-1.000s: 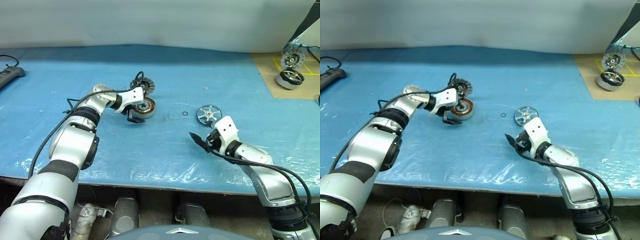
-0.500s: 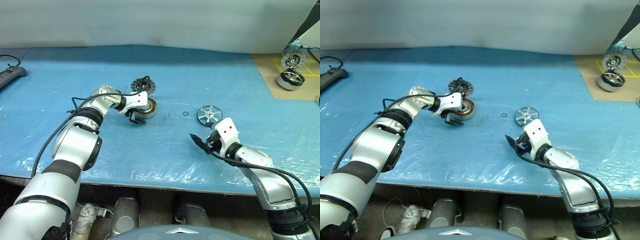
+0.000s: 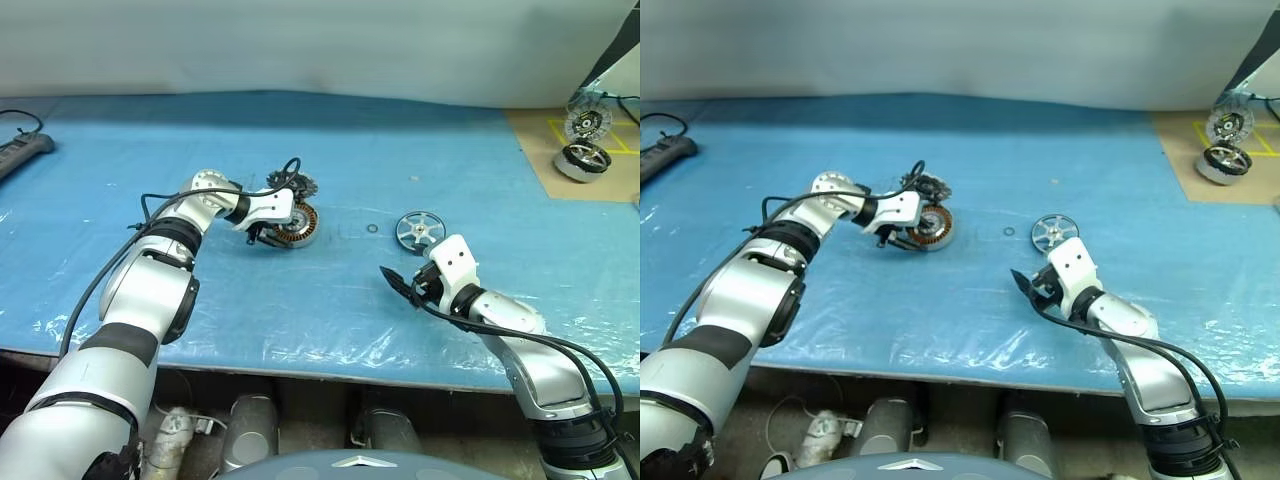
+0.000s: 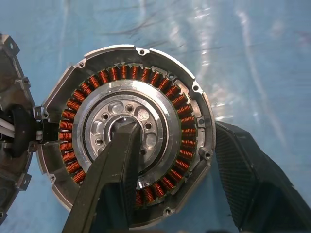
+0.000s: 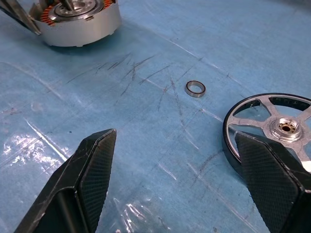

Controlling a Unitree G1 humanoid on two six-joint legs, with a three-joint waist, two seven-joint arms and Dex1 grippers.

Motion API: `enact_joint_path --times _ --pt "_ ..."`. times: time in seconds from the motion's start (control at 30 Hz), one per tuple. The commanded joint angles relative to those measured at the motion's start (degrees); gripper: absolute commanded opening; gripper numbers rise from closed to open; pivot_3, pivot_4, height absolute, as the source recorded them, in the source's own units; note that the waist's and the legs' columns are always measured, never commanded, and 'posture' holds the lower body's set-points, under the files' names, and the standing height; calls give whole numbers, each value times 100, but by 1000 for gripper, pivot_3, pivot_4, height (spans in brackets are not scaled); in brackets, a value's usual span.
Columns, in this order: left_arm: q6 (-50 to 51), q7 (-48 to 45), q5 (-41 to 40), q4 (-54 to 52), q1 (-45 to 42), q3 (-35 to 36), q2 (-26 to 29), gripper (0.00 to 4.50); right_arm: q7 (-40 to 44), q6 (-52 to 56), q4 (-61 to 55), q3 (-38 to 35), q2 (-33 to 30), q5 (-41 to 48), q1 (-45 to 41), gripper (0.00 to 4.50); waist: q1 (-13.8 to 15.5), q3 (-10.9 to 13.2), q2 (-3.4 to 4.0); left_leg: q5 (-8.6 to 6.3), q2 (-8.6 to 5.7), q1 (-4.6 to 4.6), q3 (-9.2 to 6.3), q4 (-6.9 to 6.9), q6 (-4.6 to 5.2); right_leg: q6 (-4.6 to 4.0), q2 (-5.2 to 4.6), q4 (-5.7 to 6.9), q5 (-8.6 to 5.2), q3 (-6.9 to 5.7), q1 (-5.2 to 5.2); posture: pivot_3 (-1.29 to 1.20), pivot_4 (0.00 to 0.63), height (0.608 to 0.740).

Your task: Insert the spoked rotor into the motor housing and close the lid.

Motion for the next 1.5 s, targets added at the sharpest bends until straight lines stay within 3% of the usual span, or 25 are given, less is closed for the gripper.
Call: enact_joint_path --times 0.03,0.23,0.5,0.67,0.77,0.97,1.1,1.33,1.5 --pt "-4 -687 -151 -104 299 -30 -35 2054 5 -27 -179 -105 10 36 50 4141 -2 0 0 0 0 0 0 -4 0 0 0 0 0 0 -2 0 150 740" --pt "258 -1174 -414 -980 847 -165 -231 2054 9 -5 -223 -162 -18 60 119 4141 11 -1 2 -2 -1 4 2 -11 3 -1 -2 -1 -1 0 0 0 150 740" --pt "1738 -1426 -526 -2796 1555 -498 -228 2054 50 103 -301 -81 -31 62 187 4141 94 -5 9 -4 -4 31 5 -16 6 1 -9 -9 -3 2 29 0 150 740" --pt "2599 -1454 -646 -3490 1765 -594 -132 2054 48 119 -315 -73 3 56 185 4141 98 -12 20 0 -4 53 15 -55 0 1 -8 -23 -6 6 34 0 150 740" --pt "2540 -1025 -616 -3444 1778 -550 -153 2054 64 121 -327 -54 18 71 205 4141 99 -16 28 0 -6 53 16 -64 -1 1 -8 -23 -15 5 31 0 150 740" --pt "2748 -812 -878 -3579 1741 -441 -228 3971 62 96 -290 -50 64 63 179 4141 106 -20 33 0 -10 56 15 -63 -2 5 -8 -25 -17 8 35 0 150 740" --pt "2601 -1408 -1370 -4016 1952 -377 74 3971 70 114 -346 -137 129 162 157 4141 79 -19 32 2 -8 52 15 -70 -5 18 -7 -23 -25 9 24 0 150 740" --pt "3690 -1490 -2958 -5146 2257 -510 1024 3971 234 227 -630 -204 75 350 134 4141 -37 -18 32 28 -7 -39 16 -70 -9 2 2 5 -18 5 -74 0 150 740" --pt "3853 -1482 -3289 -5688 2630 -287 1361 3971 282 240 -532 -176 47 351 -149 4141 -56 -17 34 17 -4 -34 16 -69 -27 -2 3 0 -20 5 -69 0 150 740"
